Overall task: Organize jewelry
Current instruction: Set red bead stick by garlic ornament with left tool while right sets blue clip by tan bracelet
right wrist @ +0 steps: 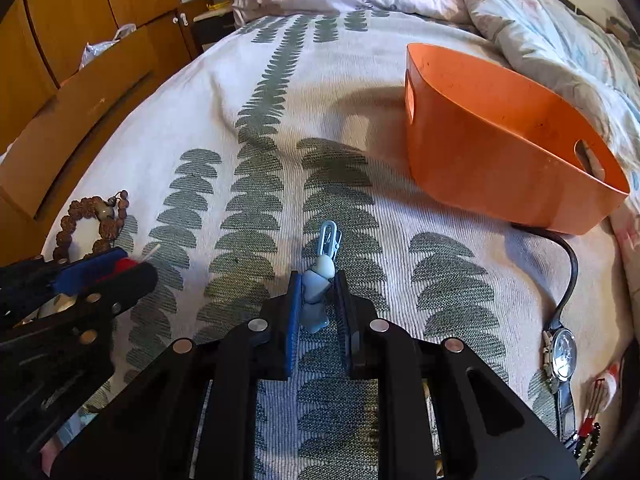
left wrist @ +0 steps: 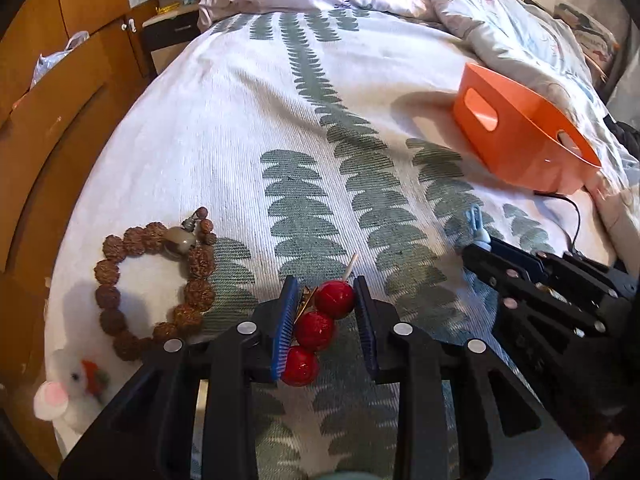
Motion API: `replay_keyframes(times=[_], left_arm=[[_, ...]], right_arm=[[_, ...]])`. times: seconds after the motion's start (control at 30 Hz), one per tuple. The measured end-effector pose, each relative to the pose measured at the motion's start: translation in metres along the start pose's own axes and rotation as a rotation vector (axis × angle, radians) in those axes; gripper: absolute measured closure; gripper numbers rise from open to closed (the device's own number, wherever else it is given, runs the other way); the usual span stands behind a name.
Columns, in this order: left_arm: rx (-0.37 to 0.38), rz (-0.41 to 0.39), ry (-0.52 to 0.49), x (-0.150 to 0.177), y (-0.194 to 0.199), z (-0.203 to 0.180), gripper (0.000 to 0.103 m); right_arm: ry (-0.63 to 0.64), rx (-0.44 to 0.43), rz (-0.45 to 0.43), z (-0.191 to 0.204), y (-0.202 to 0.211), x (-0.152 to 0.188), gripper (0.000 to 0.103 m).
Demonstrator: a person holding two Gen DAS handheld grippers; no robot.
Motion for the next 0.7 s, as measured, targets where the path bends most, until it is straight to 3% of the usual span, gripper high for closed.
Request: replay_keyframes(times=[0.27,0.43,0.63,0.7], left_arm=[[0.010,0.010,0.021,-0.002,-0.004,0.005,0.062],[0.023,-0.048,0.044,-0.008,0.023,0.014,0.050],[-0.026,-0.154,0.024,0.009,0.086,0.027,0.035],[-0.031,-0.179,0.019,0.024,0.101,0.028,0.034]], right_arm=[[0.000,0.004,-0.024,0.002,0.011,-0.004,0.080],[-0.041,0.000,-0.079,-0.007,0.036,-0.016,0.075],[-0.114,-0.030,-0.185,-0.022,0.095,-0.030,0.056],[-0.127,-0.033,-0.211,-0.027,0.115,-0.025,0.039]])
Point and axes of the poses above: each gripper's, at about its wrist camera, not at the fingertips, and y roughly against the way its jaws point, z to its left, x to its underside, the point moved 9 cm from there along -y, roughly the way its jaws point, and after that the axes turned 12 degrees about -y, right-handed, at the moved point
